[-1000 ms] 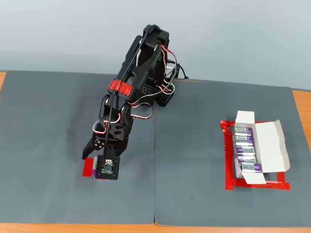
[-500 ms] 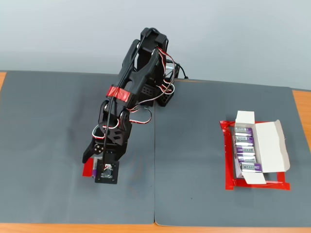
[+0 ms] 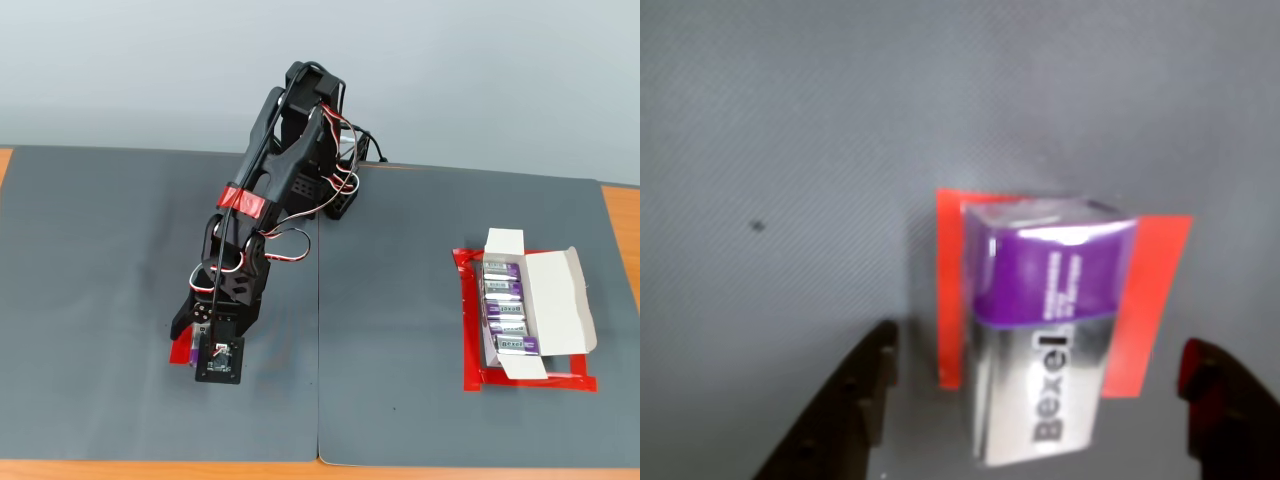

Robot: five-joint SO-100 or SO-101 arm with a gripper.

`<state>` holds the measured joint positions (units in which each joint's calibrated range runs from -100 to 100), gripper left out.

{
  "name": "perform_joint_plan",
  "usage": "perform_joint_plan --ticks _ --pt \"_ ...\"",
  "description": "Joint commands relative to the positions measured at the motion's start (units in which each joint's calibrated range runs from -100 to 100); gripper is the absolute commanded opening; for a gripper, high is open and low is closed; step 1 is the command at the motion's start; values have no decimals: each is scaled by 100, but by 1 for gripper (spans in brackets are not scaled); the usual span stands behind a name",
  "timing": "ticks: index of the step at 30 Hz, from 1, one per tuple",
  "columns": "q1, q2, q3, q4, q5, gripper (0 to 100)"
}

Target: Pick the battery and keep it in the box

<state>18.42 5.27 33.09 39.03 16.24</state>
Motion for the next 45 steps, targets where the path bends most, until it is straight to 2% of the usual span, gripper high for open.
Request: perform_joint_plan --ticks 1,36,38,45 --pt "108 20 -275 -205 -48 31" --pt "235 54 -275 -257 -48 31" --pt "235 54 -275 -257 -48 28" --pt "228 54 -275 -257 -32 5"
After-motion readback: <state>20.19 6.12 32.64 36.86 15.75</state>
